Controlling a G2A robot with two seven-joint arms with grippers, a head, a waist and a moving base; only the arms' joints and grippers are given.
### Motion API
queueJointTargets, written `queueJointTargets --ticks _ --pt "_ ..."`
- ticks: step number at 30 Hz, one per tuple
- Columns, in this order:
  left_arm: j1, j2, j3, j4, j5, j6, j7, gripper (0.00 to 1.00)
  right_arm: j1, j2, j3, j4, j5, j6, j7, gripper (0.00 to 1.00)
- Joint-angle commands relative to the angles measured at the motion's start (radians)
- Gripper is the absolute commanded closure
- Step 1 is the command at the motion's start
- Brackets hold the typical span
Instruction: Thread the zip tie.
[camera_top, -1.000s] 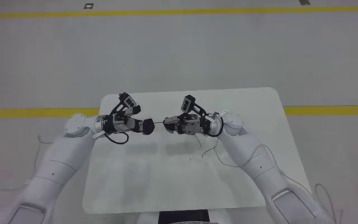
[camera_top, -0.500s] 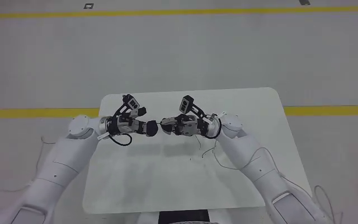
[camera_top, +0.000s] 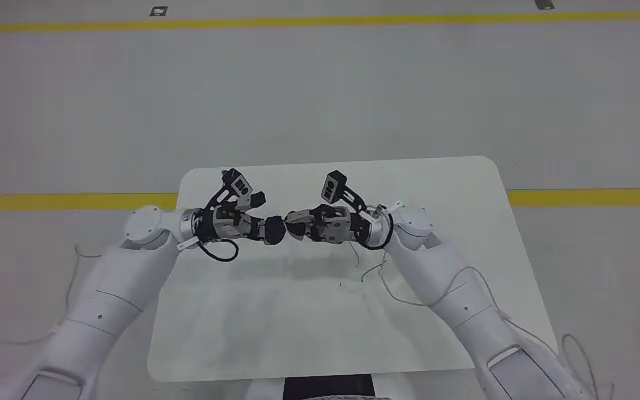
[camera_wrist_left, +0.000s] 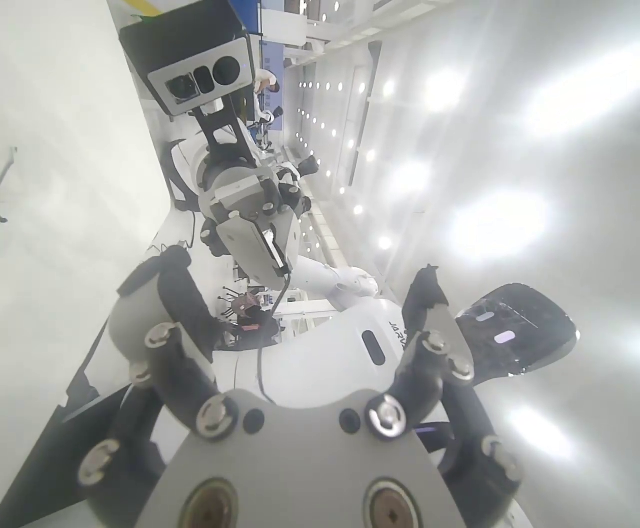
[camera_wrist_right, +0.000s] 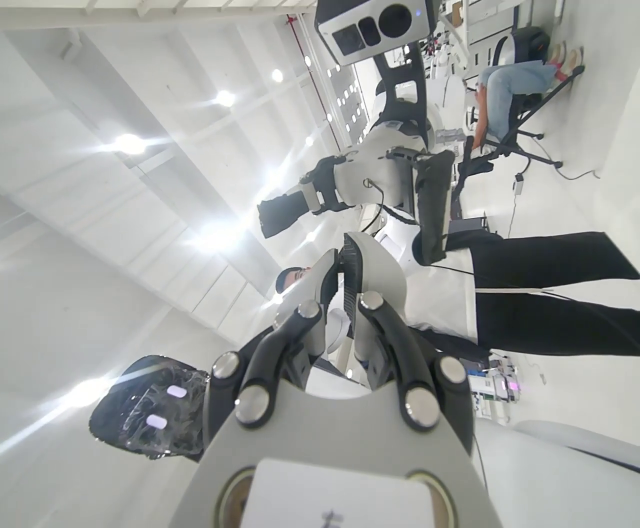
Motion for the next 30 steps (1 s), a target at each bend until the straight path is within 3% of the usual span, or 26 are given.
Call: queueJointTargets --ticks 1,9,12,17,30 --pt "0.002 0.000 -0.002 0.000 0.002 0.002 0.001 0.00 -0.001 0.003 0.002 -0.009 -0.019 0.002 -0.005 1.00" --pt "0.007 -0.002 -0.005 0.004 0.010 0.003 0.005 0.00 -0.013 0.013 0.017 -0.031 -0.043 -0.002 -0.007 1.00" --pt "0.008 -0.003 -0.004 0.007 0.024 0.007 0.011 0.31 -0.016 0.016 0.019 -0.037 -0.057 0.004 -0.010 1.00" --pt "0.010 -0.004 0.001 0.005 0.046 0.015 0.017 0.52 -0.022 0.020 0.017 -0.042 -0.076 0.015 -0.019 1.00" --pt "0.011 -0.007 0.004 0.007 0.069 0.031 0.016 0.64 -0.033 0.029 0.015 -0.060 -0.108 0.023 -0.042 1.00"
